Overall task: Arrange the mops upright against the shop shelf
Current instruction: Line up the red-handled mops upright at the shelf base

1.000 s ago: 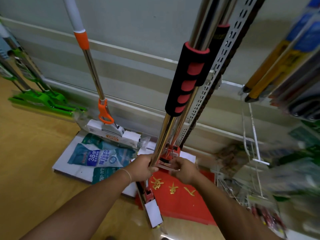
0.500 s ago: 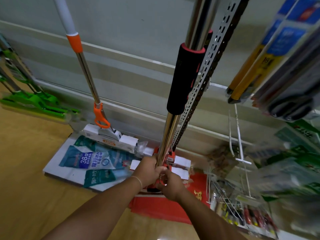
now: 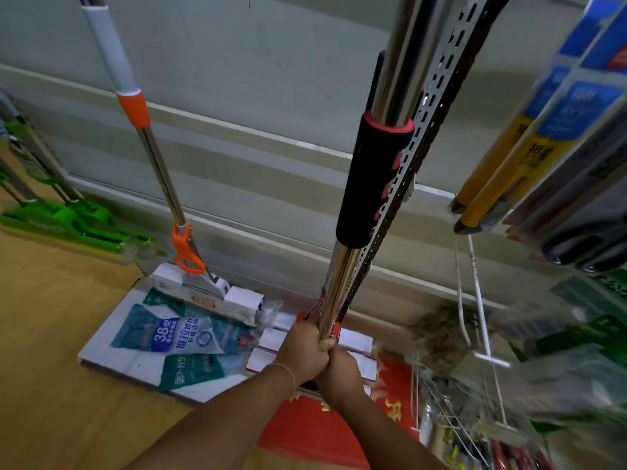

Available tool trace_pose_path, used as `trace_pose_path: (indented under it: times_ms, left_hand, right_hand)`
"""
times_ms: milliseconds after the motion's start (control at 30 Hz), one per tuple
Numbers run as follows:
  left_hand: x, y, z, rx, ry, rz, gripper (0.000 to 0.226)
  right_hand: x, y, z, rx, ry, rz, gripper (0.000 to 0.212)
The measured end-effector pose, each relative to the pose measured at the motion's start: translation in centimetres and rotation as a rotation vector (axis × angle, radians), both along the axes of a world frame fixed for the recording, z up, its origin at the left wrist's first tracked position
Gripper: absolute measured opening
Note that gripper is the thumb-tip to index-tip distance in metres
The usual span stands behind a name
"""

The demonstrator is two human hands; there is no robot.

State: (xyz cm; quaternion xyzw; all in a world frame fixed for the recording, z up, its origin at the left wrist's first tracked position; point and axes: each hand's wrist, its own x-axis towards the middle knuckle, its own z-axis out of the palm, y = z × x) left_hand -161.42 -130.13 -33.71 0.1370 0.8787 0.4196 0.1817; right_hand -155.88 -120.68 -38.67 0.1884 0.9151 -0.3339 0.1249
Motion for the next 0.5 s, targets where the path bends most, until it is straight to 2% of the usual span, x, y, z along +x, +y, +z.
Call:
trace_pose_path:
  times_ms: [167, 333, 433, 500]
  left_hand:
    - [-1.1, 1.3, -0.7, 0.012, 0.019, 0.018, 0.026]
    - [-2.0, 1.7, -0.8, 0.054, 0.002, -0.003, 0.022]
    - [-2.0, 1.1, -0.2, 0.095, 0.073, -0.057, 0.028]
    - [-1.7, 0.8, 1.2, 0.162, 0.187, -0.028, 0.037]
  right_hand:
    - [-1.6, 1.0, -0.3, 0.034, -0.053, 0.013, 0.026]
    - [-2.2, 1.2, -0.6, 0.049, 0.006, -0.001, 0.023]
    - [-2.6, 1.0, -0.9, 0.059, 0.033, 0.015, 0.022]
    - [-2.8, 1.0, -1.4, 0.054, 0.057, 0.018, 0.025]
